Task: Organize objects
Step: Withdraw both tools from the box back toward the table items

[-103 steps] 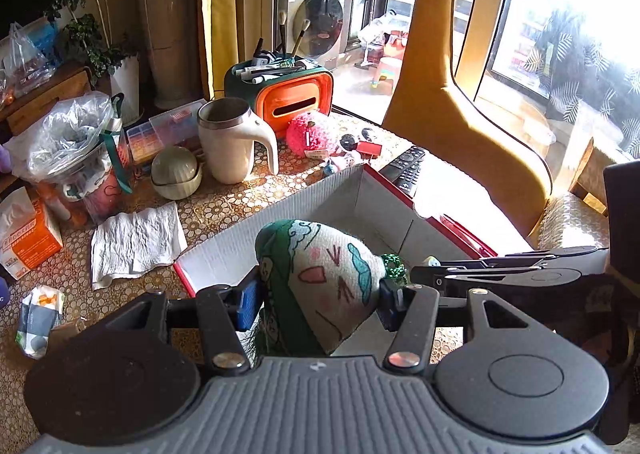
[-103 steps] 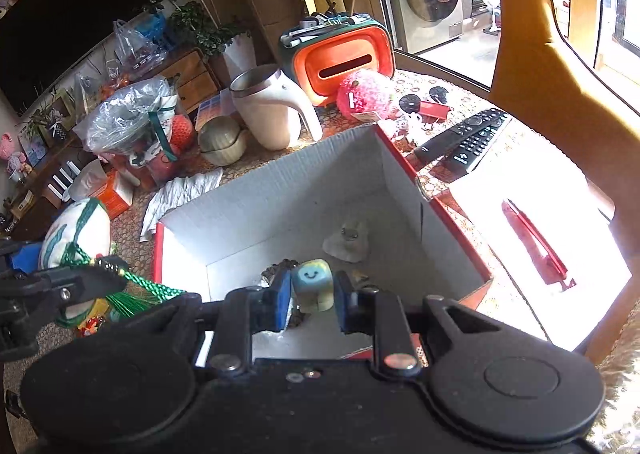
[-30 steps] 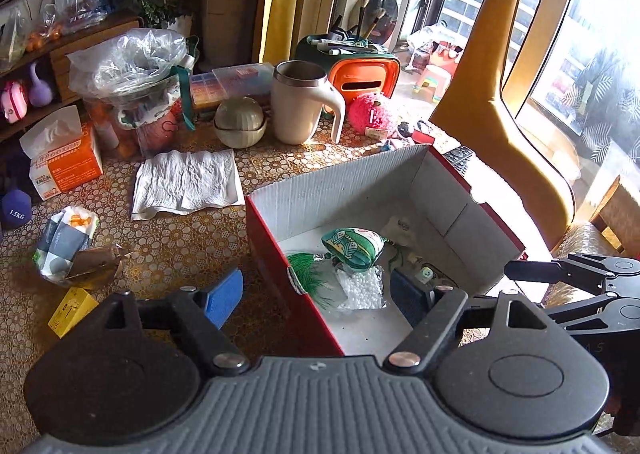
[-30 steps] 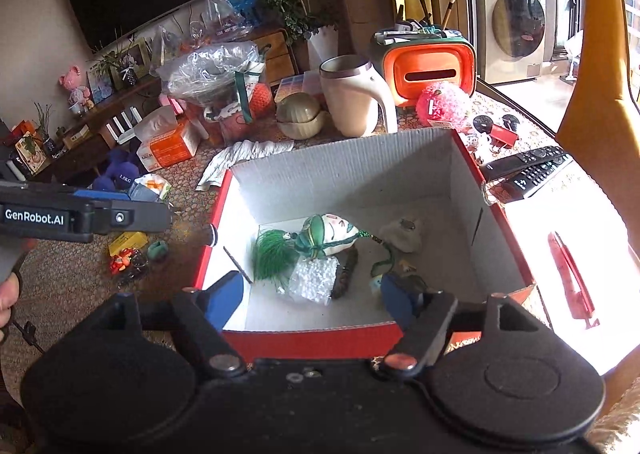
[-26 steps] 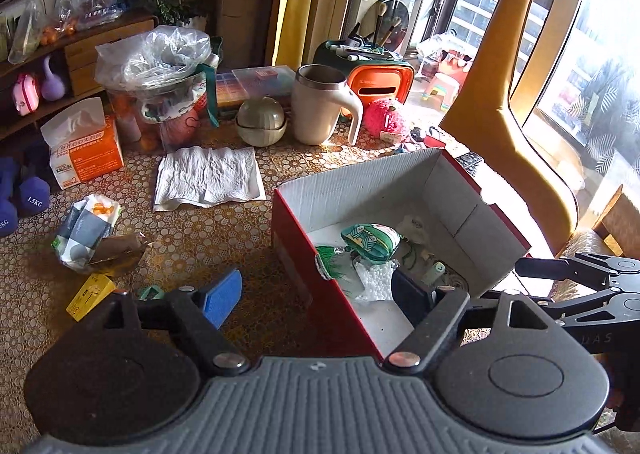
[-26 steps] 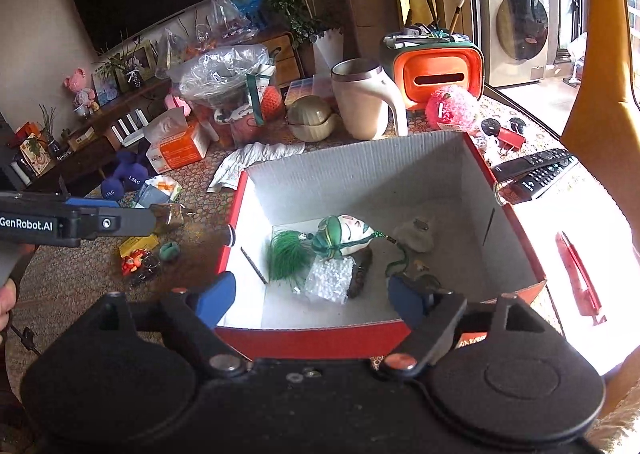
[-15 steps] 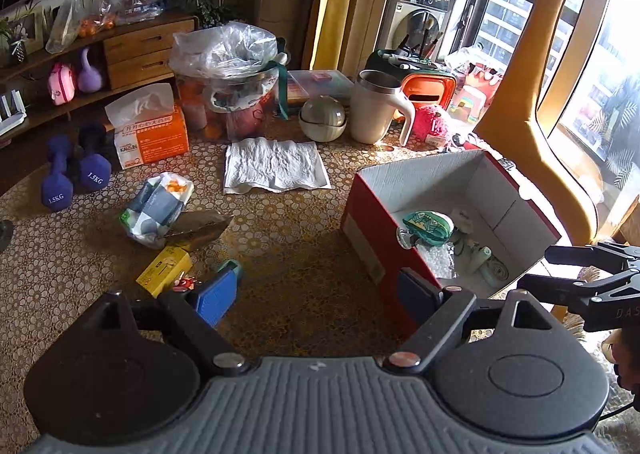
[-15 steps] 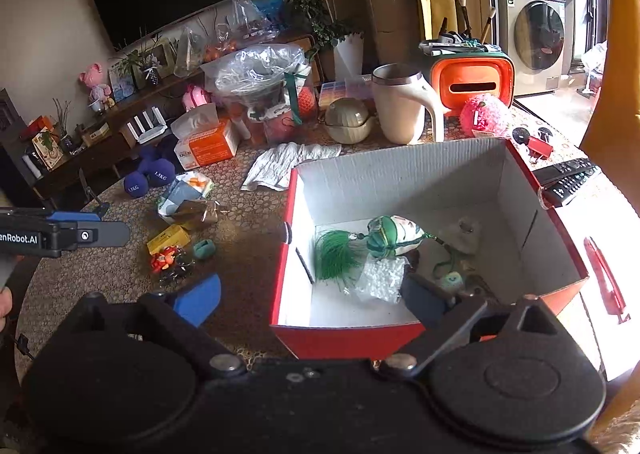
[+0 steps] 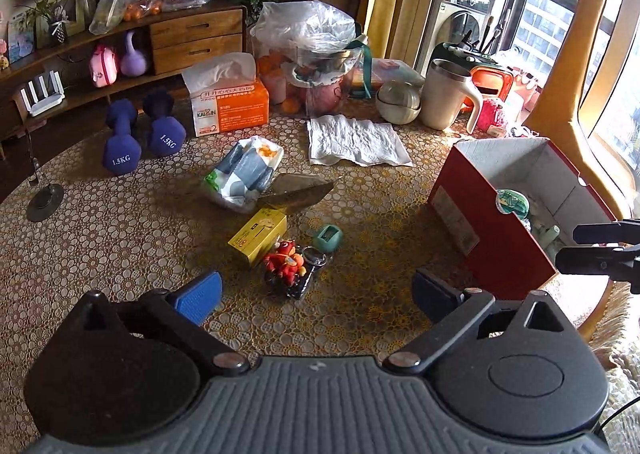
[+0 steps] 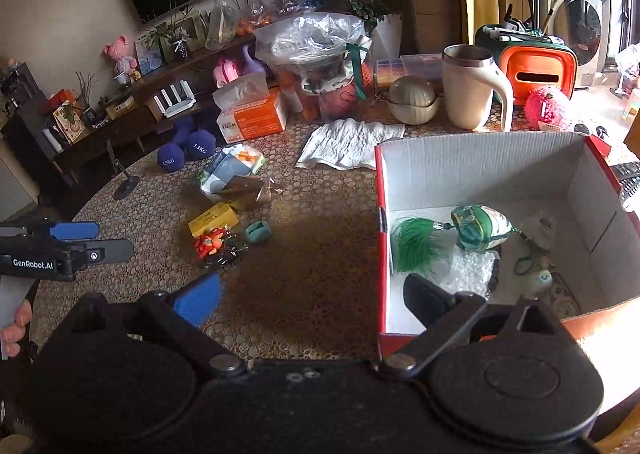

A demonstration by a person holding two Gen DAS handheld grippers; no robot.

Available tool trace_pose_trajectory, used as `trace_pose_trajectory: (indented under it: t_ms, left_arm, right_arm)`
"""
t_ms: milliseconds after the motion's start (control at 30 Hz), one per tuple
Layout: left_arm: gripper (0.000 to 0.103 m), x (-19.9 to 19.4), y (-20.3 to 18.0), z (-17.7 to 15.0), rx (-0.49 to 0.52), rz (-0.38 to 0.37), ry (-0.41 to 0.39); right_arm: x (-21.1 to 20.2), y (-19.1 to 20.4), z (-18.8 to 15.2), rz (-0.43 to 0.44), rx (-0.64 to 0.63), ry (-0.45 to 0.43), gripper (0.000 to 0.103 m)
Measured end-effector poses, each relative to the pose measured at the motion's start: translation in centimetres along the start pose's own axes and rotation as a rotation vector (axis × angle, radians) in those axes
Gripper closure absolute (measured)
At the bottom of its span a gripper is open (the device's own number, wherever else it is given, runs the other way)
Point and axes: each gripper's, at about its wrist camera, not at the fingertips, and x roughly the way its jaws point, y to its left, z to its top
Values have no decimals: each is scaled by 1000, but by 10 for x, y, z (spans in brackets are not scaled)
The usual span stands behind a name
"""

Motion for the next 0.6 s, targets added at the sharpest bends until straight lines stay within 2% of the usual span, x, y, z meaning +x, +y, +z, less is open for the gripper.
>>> trace_pose_trajectory:
  t_ms: [300,433,600]
  left_arm:
    - [1,33,24,-22,-20,26,6]
    - [1,49,24,-24,-19,53,-11]
    - [1,70,26,-23,-42,53,-28]
  right_arm:
    - [48,25,10,19,-10,56,5]
    - [75,28,19,13,1,82,6]
    - [106,29,30,1,10,113,7]
